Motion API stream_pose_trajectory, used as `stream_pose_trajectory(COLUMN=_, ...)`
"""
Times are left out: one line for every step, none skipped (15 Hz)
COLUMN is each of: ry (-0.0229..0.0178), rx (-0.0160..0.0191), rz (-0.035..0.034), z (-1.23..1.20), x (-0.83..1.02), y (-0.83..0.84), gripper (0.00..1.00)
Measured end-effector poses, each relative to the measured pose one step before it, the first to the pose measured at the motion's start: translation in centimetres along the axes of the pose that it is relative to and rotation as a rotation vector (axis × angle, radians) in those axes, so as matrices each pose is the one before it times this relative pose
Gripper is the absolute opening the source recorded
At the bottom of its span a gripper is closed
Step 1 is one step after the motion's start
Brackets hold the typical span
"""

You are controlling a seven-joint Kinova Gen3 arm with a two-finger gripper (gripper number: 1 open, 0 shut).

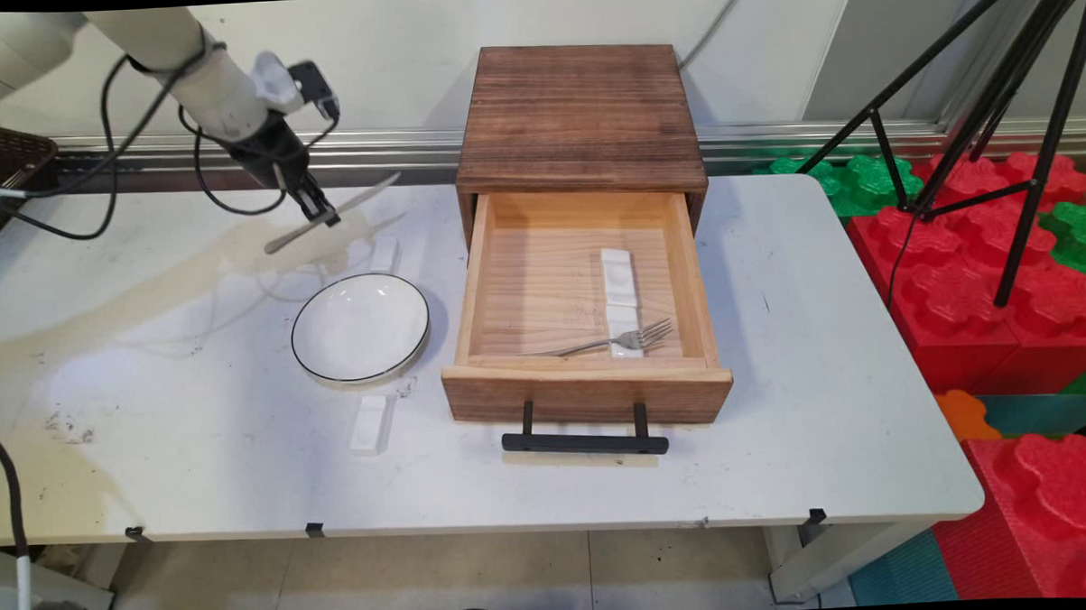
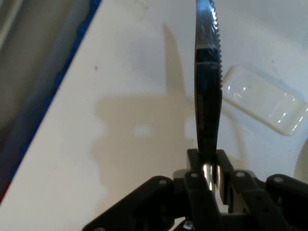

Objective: Place the picked object into the drawer

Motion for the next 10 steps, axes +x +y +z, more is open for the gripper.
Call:
stream_pose_trajectory(ry=0.01258, rx=0.01508, rz=-0.00681, z=-1.224, x=0.223, y=0.226, gripper=0.0)
stream_pose_trajectory(ry=0.01111, rx=0.01017, rz=-0.00209, z=-0.928, x=0.281, y=0.215, gripper=0.0)
stream_pose_trajectory(ry=0.01557, rx=0.0107, rz=0.00015, z=-1.11, x=0.415, y=0.308, gripper=0.0)
stream_pose_trajectory(ry=0.01417, rx=0.00776, rz=0.0023, z=-0.908, x=0.374, y=0.292, gripper=0.0)
stream_pose_trajectory(ry=0.01805, rx=0.00636, rz=0.00858, z=-0.996, x=0.629, y=0.428, gripper=0.0)
stream_pose_trajectory(ry=0.01976, rx=0.00352, rz=0.01221, z=-0.951, x=0.706, y=0.494, gripper=0.0)
stream_pose_trajectory(ry=0.01672, rx=0.00196, rz=0.01218, z=-0.755, x=0.639, y=0.445, gripper=0.0)
stream_pose_trajectory(ry=0.01881, rx=0.00047, rz=0.01532, z=-0.79, x=0.794, y=0.557, gripper=0.0)
stream_pose_trajectory(ry=0.01889, rx=-0.00138, rz=0.0175, z=-0.722, x=0.859, y=0.634, gripper=0.0)
stream_pose_trajectory(ry=0.01743, rx=-0.00362, rz=0.01759, z=-0.592, x=0.844, y=0.616, gripper=0.0)
